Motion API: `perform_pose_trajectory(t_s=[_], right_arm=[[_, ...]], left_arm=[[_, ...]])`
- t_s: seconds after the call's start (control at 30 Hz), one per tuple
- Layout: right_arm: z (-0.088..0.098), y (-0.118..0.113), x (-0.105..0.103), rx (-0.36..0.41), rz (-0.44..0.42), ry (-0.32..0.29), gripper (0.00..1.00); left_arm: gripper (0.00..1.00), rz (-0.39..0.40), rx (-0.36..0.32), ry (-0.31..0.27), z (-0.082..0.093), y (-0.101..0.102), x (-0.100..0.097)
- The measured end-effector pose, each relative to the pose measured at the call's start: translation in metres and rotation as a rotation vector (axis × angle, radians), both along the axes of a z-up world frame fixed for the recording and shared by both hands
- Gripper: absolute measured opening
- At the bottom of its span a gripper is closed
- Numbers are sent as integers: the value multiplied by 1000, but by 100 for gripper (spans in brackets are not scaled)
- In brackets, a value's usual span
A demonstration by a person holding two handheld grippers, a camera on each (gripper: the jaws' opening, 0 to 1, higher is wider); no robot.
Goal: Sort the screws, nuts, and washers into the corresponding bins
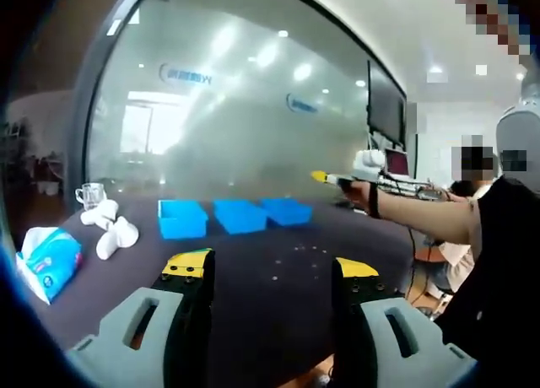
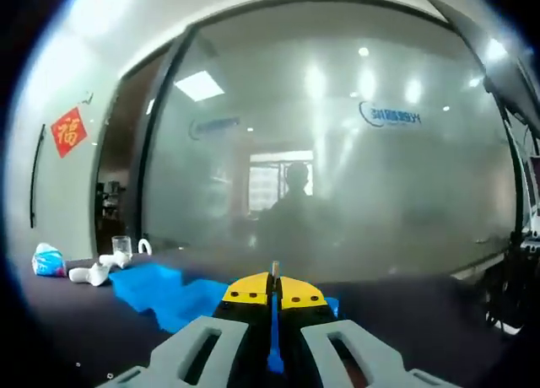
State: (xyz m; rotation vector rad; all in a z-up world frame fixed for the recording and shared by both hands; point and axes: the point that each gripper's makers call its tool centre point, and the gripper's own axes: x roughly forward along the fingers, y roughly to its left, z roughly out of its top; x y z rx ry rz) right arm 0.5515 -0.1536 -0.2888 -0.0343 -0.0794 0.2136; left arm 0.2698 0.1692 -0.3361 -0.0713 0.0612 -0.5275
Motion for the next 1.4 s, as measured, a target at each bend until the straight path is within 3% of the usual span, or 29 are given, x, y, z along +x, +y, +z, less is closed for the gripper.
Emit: perform_pose_trajectory(t_s=[0.4, 0.7, 1.0, 1.2, 1.4], right_arm=[[-19, -2, 60, -54, -28, 105, 0], [-29, 10, 68, -127, -18, 136, 0], [-36, 8, 71, -140, -22, 159, 0], [-40, 10, 70, -163, -20, 157, 24], [-49, 22, 57, -155, 41, 176, 31]], left_arm=[[54, 39, 5, -3, 2, 13, -1], [54, 59, 6, -5, 4, 19, -5], [54, 67, 7, -8, 4, 23, -8], [54, 63, 11, -7, 3, 21, -7], [54, 58, 16, -9, 3, 19, -8]])
